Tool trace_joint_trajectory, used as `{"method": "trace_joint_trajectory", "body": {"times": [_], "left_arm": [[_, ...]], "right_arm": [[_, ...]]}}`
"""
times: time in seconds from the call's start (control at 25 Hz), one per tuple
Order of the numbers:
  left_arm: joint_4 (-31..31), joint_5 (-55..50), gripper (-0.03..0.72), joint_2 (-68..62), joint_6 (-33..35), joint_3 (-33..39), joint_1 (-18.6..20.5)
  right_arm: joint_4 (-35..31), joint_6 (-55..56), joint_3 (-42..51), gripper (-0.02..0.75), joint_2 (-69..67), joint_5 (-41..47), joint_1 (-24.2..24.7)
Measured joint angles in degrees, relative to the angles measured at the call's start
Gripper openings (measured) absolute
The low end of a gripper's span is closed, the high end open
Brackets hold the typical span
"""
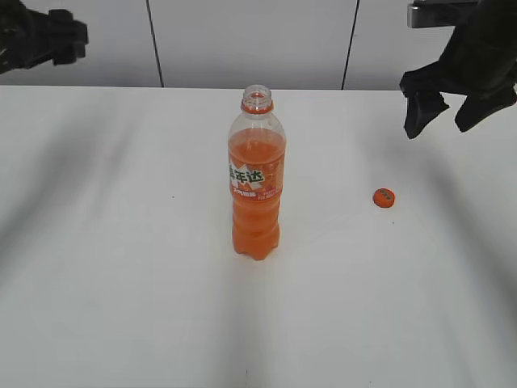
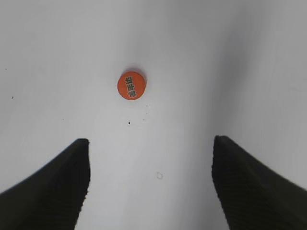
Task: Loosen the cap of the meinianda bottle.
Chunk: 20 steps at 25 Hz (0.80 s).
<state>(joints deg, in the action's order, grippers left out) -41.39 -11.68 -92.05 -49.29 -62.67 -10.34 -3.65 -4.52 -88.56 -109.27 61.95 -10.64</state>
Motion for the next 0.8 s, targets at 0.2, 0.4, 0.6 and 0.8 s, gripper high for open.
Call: {"method": "trace_joint_trajectory", "body": {"times": [0.2,0.4,0.6,0.8], "left_arm": [[25.3,-14.1,0.573,-1.4,25.7,-2.9,4.7],[44.6,-31.5,0.573,-6.2,45.8,-9.9,11.0],[47.7,-38.3,0.573,-7.7,49.3,-15.8,12.8],[48.6,-41.2,0.573,-7.7,49.7,-21.2,12.8]], "right_arm": [[1.8,2.3,0.0,0.591,0.0,-0.6,0.5],[3.6,5.5,0.0,0.591,0.0,-0.9,3.2],[6.0,7.9,0.0,0.591,0.0,-0.4,5.8],[7.5,8.2,0.0,0.590,0.0,0.2,7.9]]}}
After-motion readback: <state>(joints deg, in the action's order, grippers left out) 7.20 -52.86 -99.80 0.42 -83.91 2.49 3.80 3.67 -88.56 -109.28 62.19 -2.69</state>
